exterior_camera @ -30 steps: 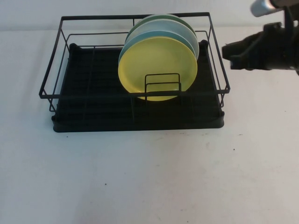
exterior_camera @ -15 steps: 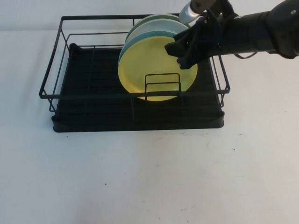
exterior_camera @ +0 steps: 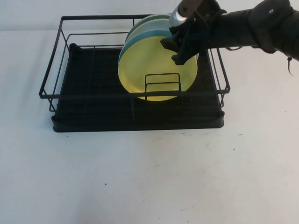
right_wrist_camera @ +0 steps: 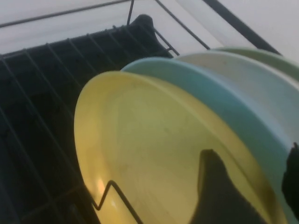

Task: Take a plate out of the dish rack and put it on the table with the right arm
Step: Grasp the plate from the shelf

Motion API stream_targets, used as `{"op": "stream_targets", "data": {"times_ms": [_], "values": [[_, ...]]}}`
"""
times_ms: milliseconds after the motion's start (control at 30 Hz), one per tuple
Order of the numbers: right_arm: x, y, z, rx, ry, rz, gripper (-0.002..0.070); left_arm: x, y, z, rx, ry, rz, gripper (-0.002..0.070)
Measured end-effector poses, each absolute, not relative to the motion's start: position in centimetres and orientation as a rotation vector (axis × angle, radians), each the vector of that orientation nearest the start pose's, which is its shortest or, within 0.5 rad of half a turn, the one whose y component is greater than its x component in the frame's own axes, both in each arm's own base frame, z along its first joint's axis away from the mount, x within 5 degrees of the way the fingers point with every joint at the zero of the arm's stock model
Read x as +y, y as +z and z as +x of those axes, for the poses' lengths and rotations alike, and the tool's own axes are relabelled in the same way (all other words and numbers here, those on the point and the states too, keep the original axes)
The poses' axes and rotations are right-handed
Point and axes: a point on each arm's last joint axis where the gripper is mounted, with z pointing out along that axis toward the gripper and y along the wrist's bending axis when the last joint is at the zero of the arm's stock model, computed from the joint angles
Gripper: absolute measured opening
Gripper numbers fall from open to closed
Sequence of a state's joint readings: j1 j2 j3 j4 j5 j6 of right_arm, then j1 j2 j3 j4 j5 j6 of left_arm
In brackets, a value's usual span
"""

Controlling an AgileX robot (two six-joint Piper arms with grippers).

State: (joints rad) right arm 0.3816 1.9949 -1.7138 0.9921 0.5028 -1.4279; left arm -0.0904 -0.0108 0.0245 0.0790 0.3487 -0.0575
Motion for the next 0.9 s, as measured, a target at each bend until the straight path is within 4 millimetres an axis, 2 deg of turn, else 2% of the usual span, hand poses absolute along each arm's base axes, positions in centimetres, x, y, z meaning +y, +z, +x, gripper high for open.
{"op": "stream_targets", "data": {"times_ms": [233, 500, 600, 733, 900], "values": [[21.3, 28.6, 43.3, 1.701, 0.31, -1.156, 0.0286, -0.2, 17.4, 5.3, 1.843, -0.027, 0.08, -0.0004], [21.2, 28.4, 43.4, 1.685, 0.278, -1.179, 0.028, -0.2, 17.4, 5.3, 1.843, -0.027, 0.08, -0.0004], [21.2, 28.4, 43.5, 1.684, 0.27, -1.179, 0.0221, -0.2, 17.4, 5.3, 1.843, -0.027, 0.08, -0.0004], [21.1, 28.5, 43.6, 1.673, 0.235, -1.187, 0.0081, -0.2, 17.4, 5.3, 1.843, -0.027, 0.08, -0.0004], [21.1, 28.5, 43.6, 1.668, 0.228, -1.192, 0.0081, -0.2, 17.4, 5.3, 1.843, -0.027, 0.08, -0.0004]]}}
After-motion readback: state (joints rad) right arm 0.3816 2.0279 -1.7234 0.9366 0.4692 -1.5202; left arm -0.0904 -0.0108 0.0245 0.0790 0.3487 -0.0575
